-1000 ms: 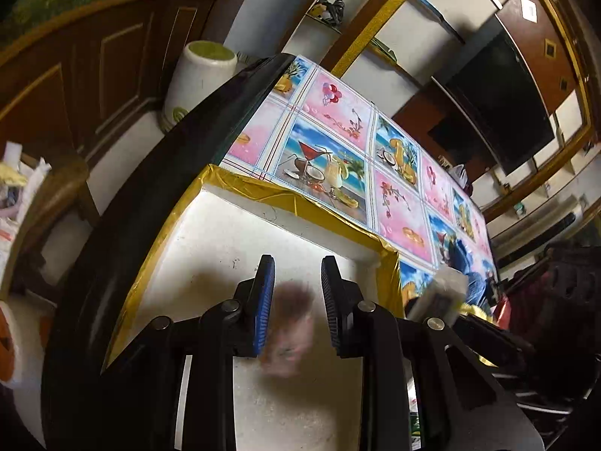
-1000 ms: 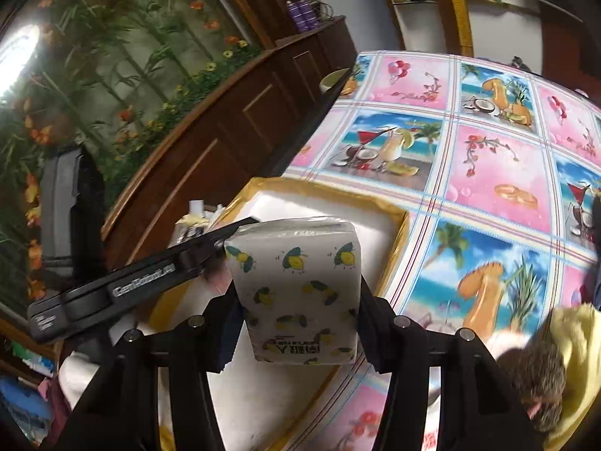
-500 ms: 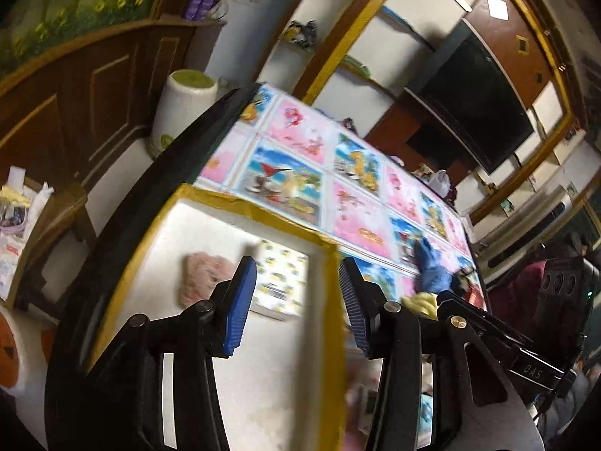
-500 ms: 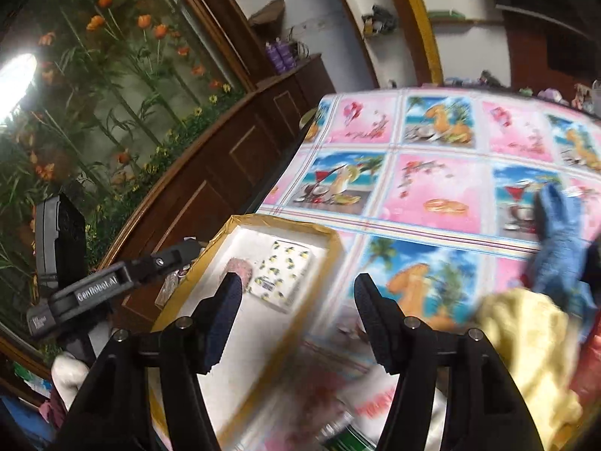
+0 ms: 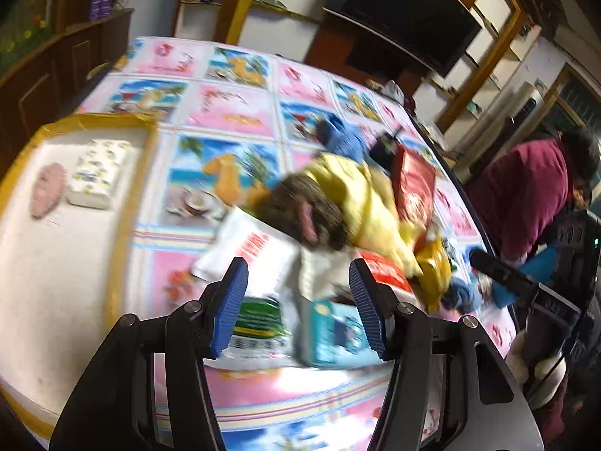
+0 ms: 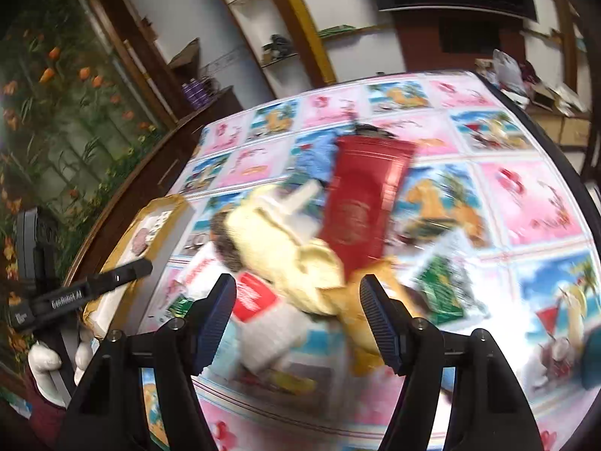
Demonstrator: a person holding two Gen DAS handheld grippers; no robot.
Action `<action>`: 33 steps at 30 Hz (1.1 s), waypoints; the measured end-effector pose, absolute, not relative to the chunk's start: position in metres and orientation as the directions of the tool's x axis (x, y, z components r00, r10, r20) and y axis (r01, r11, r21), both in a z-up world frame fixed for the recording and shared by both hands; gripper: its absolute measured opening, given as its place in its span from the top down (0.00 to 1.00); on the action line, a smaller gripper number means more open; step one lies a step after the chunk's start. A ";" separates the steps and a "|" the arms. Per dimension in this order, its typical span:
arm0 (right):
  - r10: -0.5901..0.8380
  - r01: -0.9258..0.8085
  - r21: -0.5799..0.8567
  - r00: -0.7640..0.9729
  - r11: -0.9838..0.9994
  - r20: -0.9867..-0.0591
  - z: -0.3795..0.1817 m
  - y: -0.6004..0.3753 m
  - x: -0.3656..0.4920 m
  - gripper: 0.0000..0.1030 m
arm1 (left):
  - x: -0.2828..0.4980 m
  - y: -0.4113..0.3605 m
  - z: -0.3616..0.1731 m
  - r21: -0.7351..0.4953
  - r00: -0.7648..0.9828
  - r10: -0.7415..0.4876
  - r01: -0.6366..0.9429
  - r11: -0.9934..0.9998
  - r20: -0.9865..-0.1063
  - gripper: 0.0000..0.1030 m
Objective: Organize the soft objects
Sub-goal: 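Move the left tool to the blue cartoon pouch while the right reaches the white red-print bag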
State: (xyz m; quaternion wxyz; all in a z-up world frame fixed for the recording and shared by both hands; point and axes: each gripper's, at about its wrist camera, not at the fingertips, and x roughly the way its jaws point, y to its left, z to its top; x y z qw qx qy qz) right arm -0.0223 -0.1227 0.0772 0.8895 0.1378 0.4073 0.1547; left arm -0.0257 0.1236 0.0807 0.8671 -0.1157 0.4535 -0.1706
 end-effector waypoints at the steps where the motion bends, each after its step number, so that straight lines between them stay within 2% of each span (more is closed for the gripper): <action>1: 0.380 -0.147 0.374 0.624 0.916 -0.683 0.075 -0.132 -0.024 0.33 | -0.028 0.112 0.077 -0.351 0.519 -0.407 0.207 0.913 -0.752 0.46; 9: 0.339 -0.067 0.390 0.641 0.918 -0.688 0.052 -0.179 -0.029 0.33 | -0.002 0.061 0.071 -0.305 0.511 -0.372 0.213 0.928 -0.775 0.46; 12: 0.342 -0.041 0.413 0.639 0.910 -0.689 0.044 -0.193 -0.030 0.33 | 0.011 0.041 0.053 -0.274 0.432 -0.347 0.224 0.935 -0.832 0.46; 14: 0.347 -0.032 0.422 0.628 0.906 -0.697 0.039 -0.196 -0.029 0.33 | 0.006 0.027 0.046 -0.334 0.334 -0.430 0.307 0.891 -0.839 0.45; 17: 0.371 -0.039 0.443 0.616 0.896 -0.695 0.037 -0.200 -0.031 0.33 | -0.012 0.020 0.048 -0.514 0.140 -0.595 0.376 0.771 -0.791 0.45; 19: 0.379 -0.053 0.442 0.612 0.896 -0.694 0.039 -0.201 -0.033 0.33 | -0.026 0.026 0.061 -0.491 0.176 -0.594 0.408 0.770 -0.785 0.45; 22: 0.381 -0.086 0.419 0.607 0.904 -0.698 0.042 -0.199 -0.036 0.33 | -0.048 0.044 0.080 -0.370 0.306 -0.521 0.435 0.821 -0.797 0.45; 26: 0.375 -0.103 0.392 0.582 0.914 -0.722 0.041 -0.198 -0.042 0.33 | -0.065 0.064 0.073 -0.285 0.379 -0.442 0.403 0.870 -0.813 0.45; 30: 0.470 -0.166 0.457 0.529 0.874 -0.706 0.054 -0.183 -0.069 0.33 | -0.075 0.076 0.058 -0.308 0.398 -0.415 0.307 0.901 -0.818 0.45; 33: 0.457 -0.183 0.426 0.498 0.886 -0.737 0.058 -0.156 -0.094 0.33 | -0.082 0.073 0.051 -0.336 0.412 -0.408 0.239 0.911 -0.814 0.45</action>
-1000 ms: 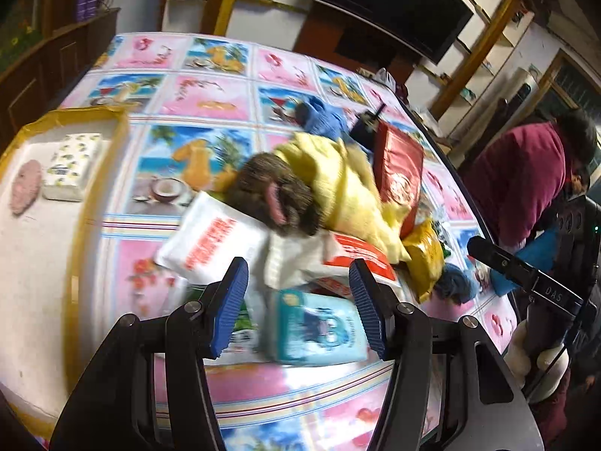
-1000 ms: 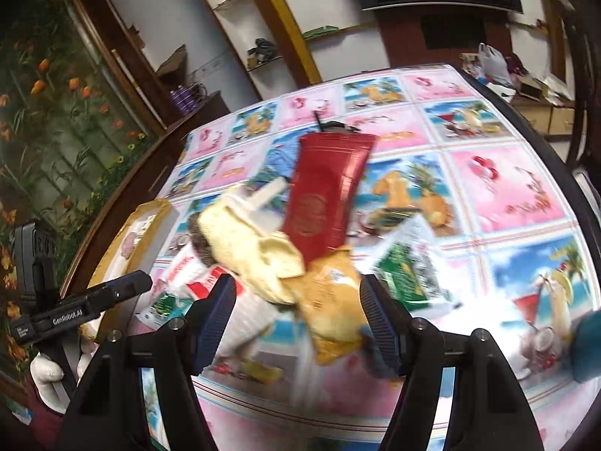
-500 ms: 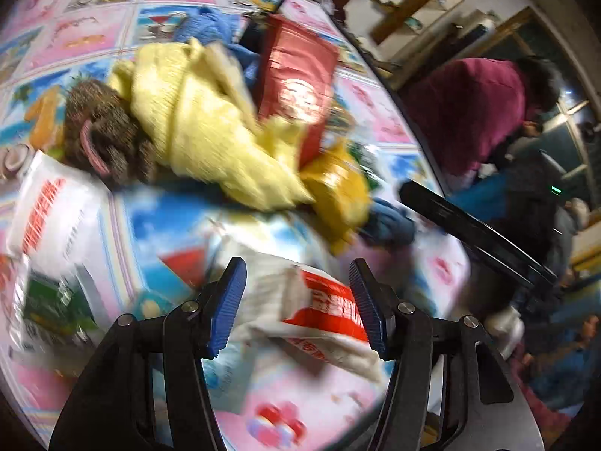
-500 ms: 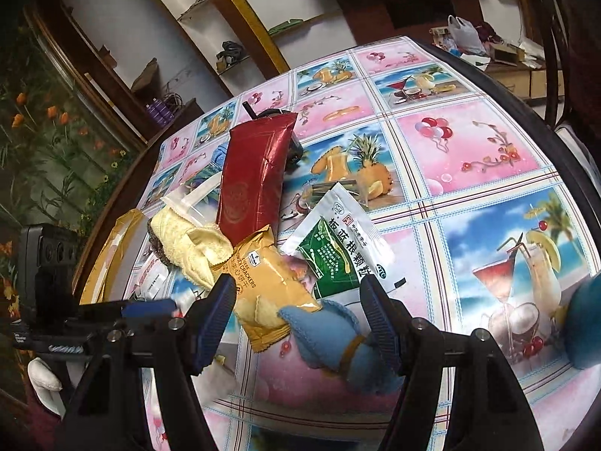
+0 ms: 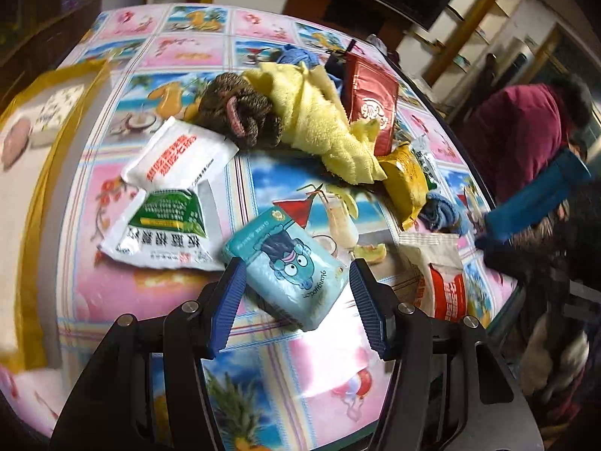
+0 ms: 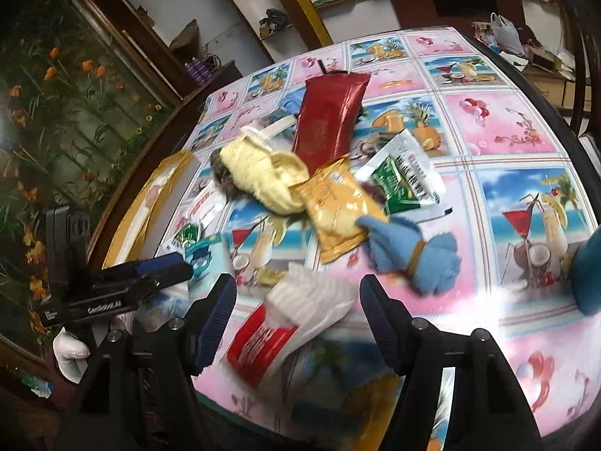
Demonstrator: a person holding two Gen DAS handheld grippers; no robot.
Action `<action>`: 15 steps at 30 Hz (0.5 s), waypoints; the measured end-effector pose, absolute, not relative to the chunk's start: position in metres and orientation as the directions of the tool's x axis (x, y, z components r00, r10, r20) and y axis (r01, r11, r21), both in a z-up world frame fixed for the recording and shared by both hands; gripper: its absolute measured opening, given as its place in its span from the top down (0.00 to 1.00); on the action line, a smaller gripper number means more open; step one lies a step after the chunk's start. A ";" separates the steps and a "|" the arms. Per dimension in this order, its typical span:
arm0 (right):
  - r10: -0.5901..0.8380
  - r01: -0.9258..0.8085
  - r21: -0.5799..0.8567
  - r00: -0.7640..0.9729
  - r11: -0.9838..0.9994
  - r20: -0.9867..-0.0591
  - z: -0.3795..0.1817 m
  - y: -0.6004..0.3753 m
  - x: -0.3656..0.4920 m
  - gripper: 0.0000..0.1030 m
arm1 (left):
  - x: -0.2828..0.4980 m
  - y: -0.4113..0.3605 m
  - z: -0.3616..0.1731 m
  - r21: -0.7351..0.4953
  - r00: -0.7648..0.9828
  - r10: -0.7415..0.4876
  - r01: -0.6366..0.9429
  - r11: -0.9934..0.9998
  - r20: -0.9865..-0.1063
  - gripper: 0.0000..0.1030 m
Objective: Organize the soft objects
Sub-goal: 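Move the left tool to the blue cartoon pouch while the right reaches the white red-print bag, then grasp the blue cartoon pouch with the left tool while the right grasps the white bag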
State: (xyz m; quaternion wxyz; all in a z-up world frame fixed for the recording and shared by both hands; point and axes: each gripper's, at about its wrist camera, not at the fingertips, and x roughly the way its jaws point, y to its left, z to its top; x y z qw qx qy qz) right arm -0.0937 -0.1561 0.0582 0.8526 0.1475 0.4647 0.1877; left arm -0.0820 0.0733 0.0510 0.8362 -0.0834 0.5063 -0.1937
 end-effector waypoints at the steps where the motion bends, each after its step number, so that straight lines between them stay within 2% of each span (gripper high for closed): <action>1: 0.448 -0.181 0.416 0.486 0.891 -0.750 0.057 -0.148 -0.099 0.33 | -0.082 0.068 0.049 -0.338 0.408 -0.409 0.236 0.911 -0.816 0.45; 9: 0.393 -0.172 0.353 0.389 0.920 -0.834 0.023 -0.101 -0.101 0.33 | -0.058 0.050 0.032 -0.236 0.411 -0.286 0.168 0.957 -0.866 0.45; 15: 0.345 -0.167 0.302 0.422 0.939 -0.839 0.018 -0.093 -0.091 0.34 | -0.056 0.034 0.028 -0.137 0.429 -0.213 0.202 0.970 -0.878 0.33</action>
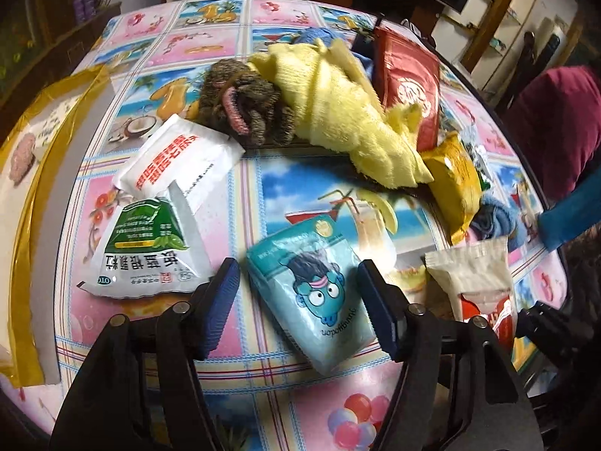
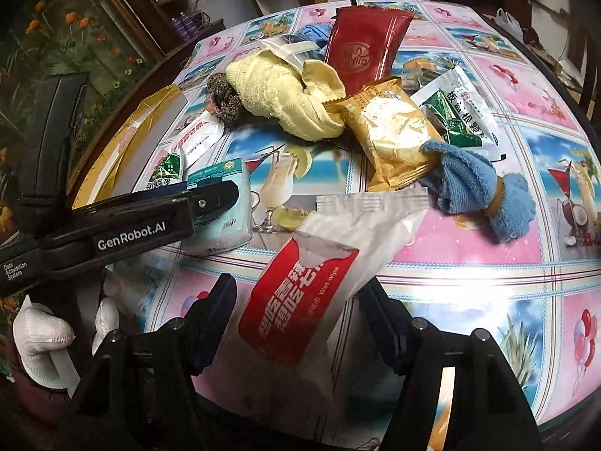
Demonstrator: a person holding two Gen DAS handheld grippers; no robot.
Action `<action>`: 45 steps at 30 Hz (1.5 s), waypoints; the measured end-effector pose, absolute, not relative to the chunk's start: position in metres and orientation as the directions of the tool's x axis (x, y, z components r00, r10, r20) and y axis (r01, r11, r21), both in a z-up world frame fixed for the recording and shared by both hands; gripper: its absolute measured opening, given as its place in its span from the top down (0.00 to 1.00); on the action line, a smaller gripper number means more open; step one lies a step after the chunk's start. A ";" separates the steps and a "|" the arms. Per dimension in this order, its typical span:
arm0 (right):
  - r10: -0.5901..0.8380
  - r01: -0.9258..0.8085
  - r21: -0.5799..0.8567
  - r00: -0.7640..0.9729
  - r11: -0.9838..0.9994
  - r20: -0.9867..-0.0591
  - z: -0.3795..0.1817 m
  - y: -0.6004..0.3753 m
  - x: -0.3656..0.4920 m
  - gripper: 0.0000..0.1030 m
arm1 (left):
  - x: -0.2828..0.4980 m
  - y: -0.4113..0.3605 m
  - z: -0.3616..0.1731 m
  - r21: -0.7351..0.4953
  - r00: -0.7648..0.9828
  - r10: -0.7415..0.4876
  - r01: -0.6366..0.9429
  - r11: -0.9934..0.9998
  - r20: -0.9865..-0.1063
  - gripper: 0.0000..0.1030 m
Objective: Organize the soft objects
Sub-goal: 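Grasp the blue cartoon pouch with the left tool while the right grasps the white bag, then carry both items into the white tray and open both tools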
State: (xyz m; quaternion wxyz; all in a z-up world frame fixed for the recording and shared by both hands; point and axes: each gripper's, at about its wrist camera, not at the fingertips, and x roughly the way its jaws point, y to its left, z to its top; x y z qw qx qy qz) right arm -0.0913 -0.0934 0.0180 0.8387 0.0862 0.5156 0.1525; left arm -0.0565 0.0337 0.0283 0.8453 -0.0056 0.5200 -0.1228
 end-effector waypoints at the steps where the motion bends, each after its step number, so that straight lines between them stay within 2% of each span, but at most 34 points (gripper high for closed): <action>1: 0.338 -0.167 0.295 0.422 0.941 -0.841 0.018 -0.093 -0.092 0.34 | -0.059 0.029 0.027 -0.120 0.434 -0.206 0.217 0.969 -0.877 0.33; 4: 0.308 -0.174 0.257 0.430 0.951 -0.849 0.018 -0.095 -0.097 0.46 | -0.065 0.007 0.022 -0.026 0.456 -0.149 0.266 0.964 -0.877 0.25; 5: 0.297 -0.172 0.246 0.432 0.954 -0.851 0.018 -0.095 -0.097 0.55 | -0.068 -0.001 0.020 0.014 0.477 -0.131 0.288 0.957 -0.869 0.22; 7: 0.285 -0.167 0.235 0.439 0.958 -0.852 0.018 -0.097 -0.098 0.56 | -0.070 -0.007 0.018 0.011 0.499 -0.155 0.312 0.950 -0.853 0.23; 8: 0.275 -0.166 0.223 0.443 0.960 -0.853 0.018 -0.097 -0.098 0.58 | -0.069 -0.006 0.019 -0.010 0.494 -0.174 0.316 0.949 -0.852 0.34; 9: 0.280 -0.170 0.226 0.450 0.959 -0.848 0.018 -0.097 -0.099 0.59 | -0.069 -0.003 0.021 -0.018 0.500 -0.184 0.318 0.948 -0.846 0.59; 10: 0.282 -0.172 0.228 0.454 0.958 -0.845 0.019 -0.097 -0.100 0.60 | -0.067 0.001 0.024 -0.060 0.482 -0.220 0.325 0.944 -0.848 0.63; 11: 0.285 -0.173 0.230 0.460 0.958 -0.841 0.021 -0.099 -0.102 0.60 | -0.066 0.009 0.026 -0.125 0.457 -0.268 0.319 0.940 -0.848 0.70; 12: 0.289 -0.175 0.233 0.472 0.957 -0.833 0.025 -0.100 -0.104 0.60 | -0.065 0.015 0.027 -0.169 0.442 -0.301 0.312 0.935 -0.845 0.82; 13: 0.295 -0.178 0.237 0.486 0.955 -0.823 0.029 -0.103 -0.106 0.61 | -0.067 0.022 0.029 -0.207 0.438 -0.333 0.310 0.928 -0.835 0.86; 20: 0.363 -0.247 0.270 0.533 0.931 -0.764 0.063 -0.099 -0.108 0.61 | -0.088 0.077 0.078 -0.342 0.517 -0.444 0.285 0.896 -0.732 0.86; 23: 0.396 -0.294 0.276 0.529 0.915 -0.750 0.073 -0.080 -0.101 0.61 | -0.092 0.116 0.104 -0.365 0.582 -0.438 0.247 0.898 -0.685 0.86; 26: 0.457 -0.353 0.307 0.503 0.884 -0.734 0.085 -0.054 -0.090 0.61 | -0.090 0.161 0.121 -0.349 0.644 -0.372 0.170 0.922 -0.668 0.86; 31: 0.551 -0.490 0.318 0.460 0.812 -0.697 0.106 0.011 -0.068 0.61 | -0.069 0.240 0.115 -0.291 0.664 -0.217 -0.001 0.957 -0.715 0.86; 38: 0.632 -0.567 0.385 0.337 0.728 -0.698 0.100 0.104 -0.012 0.61 | -0.031 0.301 0.081 -0.271 0.608 -0.134 -0.139 0.953 -0.783 0.86; 45: 0.613 -0.575 0.381 0.283 0.724 -0.737 0.078 0.170 0.025 0.61 | 0.003 0.325 0.059 -0.242 0.580 -0.103 -0.167 0.956 -0.808 0.86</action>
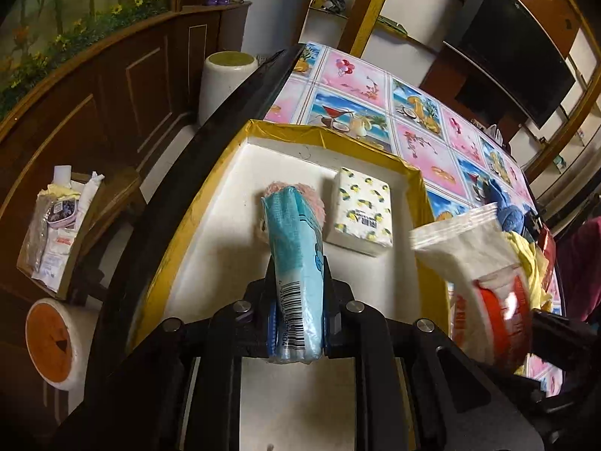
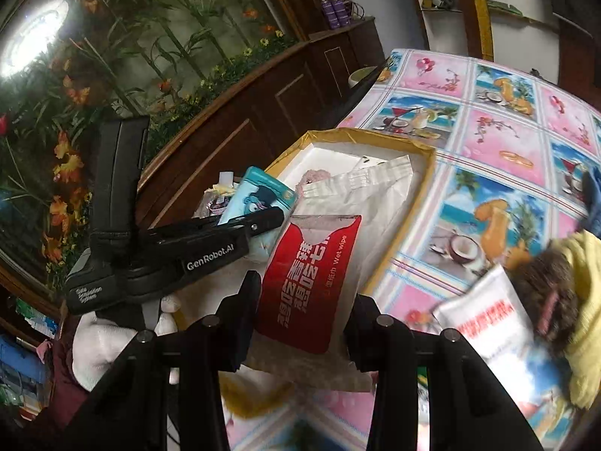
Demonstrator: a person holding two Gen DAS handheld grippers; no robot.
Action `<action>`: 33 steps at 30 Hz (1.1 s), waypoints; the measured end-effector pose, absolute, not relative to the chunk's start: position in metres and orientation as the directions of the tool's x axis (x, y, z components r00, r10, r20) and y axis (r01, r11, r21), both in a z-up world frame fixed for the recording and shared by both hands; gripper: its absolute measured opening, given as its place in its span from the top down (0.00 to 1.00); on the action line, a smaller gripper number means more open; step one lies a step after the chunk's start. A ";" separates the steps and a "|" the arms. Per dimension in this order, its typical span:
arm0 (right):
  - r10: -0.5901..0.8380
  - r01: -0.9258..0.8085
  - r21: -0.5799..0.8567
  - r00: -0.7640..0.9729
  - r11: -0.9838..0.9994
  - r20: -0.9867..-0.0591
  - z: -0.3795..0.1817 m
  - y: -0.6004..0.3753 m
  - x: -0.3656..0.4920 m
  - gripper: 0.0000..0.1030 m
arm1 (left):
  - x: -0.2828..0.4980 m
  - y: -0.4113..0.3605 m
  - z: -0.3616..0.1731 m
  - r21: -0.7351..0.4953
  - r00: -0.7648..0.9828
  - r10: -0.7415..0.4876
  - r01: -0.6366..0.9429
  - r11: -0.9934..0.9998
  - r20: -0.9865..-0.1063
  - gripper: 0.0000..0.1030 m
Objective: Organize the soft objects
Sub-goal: 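Carry both items into the white tray and open both tools, then grasp the green-white sachet with the left tool while the right grasps the blue knitted sock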
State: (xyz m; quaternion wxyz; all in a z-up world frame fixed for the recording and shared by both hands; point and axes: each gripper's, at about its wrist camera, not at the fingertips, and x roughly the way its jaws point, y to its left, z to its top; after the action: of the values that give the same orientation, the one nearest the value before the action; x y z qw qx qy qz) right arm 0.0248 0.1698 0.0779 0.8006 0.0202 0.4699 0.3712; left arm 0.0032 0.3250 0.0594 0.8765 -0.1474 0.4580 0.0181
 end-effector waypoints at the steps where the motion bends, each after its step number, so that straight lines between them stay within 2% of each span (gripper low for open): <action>1: 0.605 -0.574 0.376 0.279 0.728 -0.746 0.074 0.177 0.029 0.61 | 0.005 0.329 0.058 -0.254 0.581 -0.110 -0.172 0.952 -0.806 0.86; 5: 0.582 -0.562 0.365 0.270 0.742 -0.767 0.062 0.194 0.044 0.61 | 0.005 0.340 0.054 -0.301 0.589 -0.139 -0.187 0.935 -0.796 0.85; 10: 0.576 -0.551 0.355 0.301 0.756 -0.760 0.055 0.202 0.052 0.56 | -0.001 0.354 0.057 -0.386 0.602 -0.195 -0.205 0.899 -0.774 0.81; 11: 0.580 -0.545 0.360 0.307 0.757 -0.755 0.056 0.201 0.053 0.50 | -0.003 0.355 0.059 -0.398 0.610 -0.199 -0.209 0.893 -0.767 0.78; 14: 0.599 -0.537 0.377 0.327 0.754 -0.731 0.062 0.194 0.052 0.39 | -0.006 0.357 0.067 -0.398 0.629 -0.184 -0.218 0.891 -0.756 0.58; 19: 0.607 -0.519 0.384 0.377 0.764 -0.699 0.081 0.168 0.051 0.39 | -0.018 0.351 0.084 -0.396 0.662 -0.165 -0.215 0.893 -0.731 0.57; 23: 0.570 -0.508 0.309 0.509 0.804 -0.645 0.113 0.119 0.028 0.39 | -0.035 0.326 0.109 -0.370 0.707 -0.161 -0.151 0.917 -0.689 0.57; 25: 0.530 -0.483 0.259 0.593 0.836 -0.606 0.125 0.086 0.010 0.30 | -0.042 0.307 0.121 -0.353 0.720 -0.174 -0.104 0.930 -0.671 0.53; 26: 0.515 -0.464 0.252 0.622 0.849 -0.589 0.126 0.069 0.004 0.19 | -0.044 0.298 0.125 -0.344 0.722 -0.181 -0.085 0.935 -0.668 0.50; 27: 0.498 -0.437 0.253 0.646 0.863 -0.578 0.124 0.055 0.000 0.18 | -0.046 0.288 0.128 -0.337 0.721 -0.189 -0.066 0.939 -0.666 0.48; 30: 0.439 -0.322 0.300 0.612 0.898 -0.658 0.100 0.005 -0.001 0.18 | -0.047 0.251 0.127 -0.312 0.699 -0.227 0.006 0.950 -0.678 0.47; 33: 0.420 -0.233 0.353 0.591 0.906 -0.688 0.078 -0.041 -0.006 0.18 | -0.044 0.213 0.113 -0.292 0.648 -0.259 0.058 0.954 -0.716 0.47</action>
State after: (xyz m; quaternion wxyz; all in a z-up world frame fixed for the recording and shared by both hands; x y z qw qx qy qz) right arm -0.0063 -0.0414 0.0776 0.8847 0.1136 0.4127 0.1846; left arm -0.0438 0.2127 0.1132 0.8996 -0.1224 0.4099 -0.0882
